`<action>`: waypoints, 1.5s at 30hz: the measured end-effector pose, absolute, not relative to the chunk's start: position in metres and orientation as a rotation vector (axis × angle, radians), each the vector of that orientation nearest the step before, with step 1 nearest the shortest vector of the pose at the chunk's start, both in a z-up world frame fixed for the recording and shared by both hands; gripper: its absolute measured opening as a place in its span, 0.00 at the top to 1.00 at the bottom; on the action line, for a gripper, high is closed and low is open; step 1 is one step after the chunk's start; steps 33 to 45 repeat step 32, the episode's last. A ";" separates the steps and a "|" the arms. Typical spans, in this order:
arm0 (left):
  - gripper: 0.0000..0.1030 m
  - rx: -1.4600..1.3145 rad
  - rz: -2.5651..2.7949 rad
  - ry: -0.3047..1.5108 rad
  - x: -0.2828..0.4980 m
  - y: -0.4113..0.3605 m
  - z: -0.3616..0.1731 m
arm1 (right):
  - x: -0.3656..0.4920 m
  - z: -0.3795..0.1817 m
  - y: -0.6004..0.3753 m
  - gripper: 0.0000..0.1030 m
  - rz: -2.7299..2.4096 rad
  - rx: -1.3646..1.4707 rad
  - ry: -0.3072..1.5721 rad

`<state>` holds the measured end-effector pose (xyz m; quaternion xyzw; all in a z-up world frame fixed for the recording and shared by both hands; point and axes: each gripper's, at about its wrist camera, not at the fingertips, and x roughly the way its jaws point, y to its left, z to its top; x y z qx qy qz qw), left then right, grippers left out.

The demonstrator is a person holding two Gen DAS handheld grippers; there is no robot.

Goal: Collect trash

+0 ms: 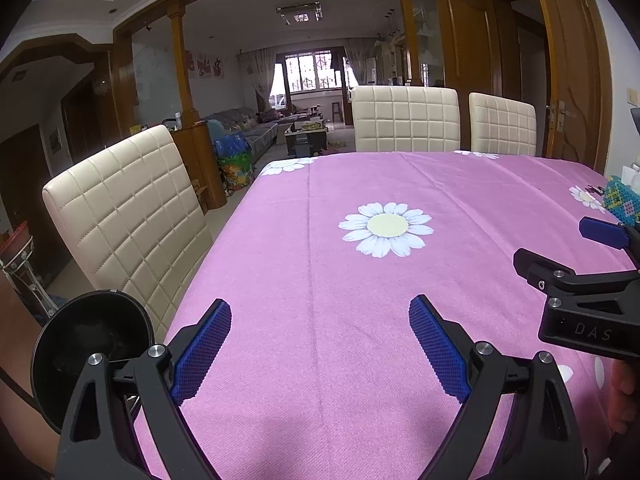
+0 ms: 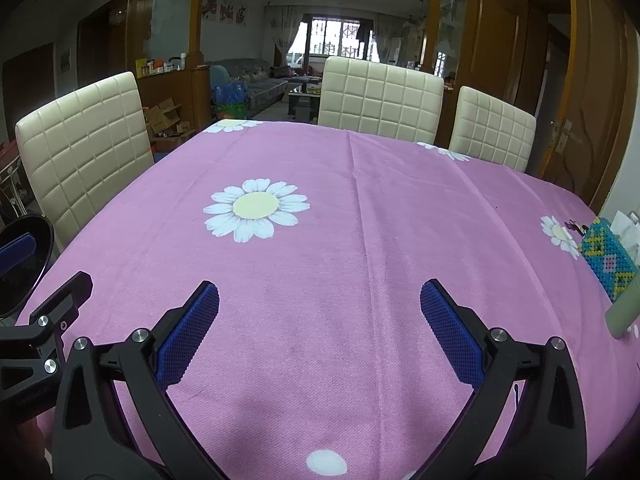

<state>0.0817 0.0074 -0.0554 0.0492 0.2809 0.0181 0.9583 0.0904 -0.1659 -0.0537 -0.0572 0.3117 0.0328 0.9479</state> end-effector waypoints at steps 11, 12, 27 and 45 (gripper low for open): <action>0.14 0.107 0.037 0.564 0.082 0.007 -0.058 | 0.092 -0.059 -0.165 0.04 0.068 -0.114 0.650; 0.14 0.105 0.033 0.568 0.083 0.007 -0.058 | 0.093 -0.059 -0.165 0.04 0.069 -0.113 0.651; 0.14 0.101 0.029 0.601 0.085 0.007 -0.062 | 0.094 -0.062 -0.166 0.04 0.070 -0.112 0.657; 0.14 0.095 0.026 0.606 0.086 0.009 -0.062 | 0.094 -0.062 -0.166 0.04 0.069 -0.110 0.658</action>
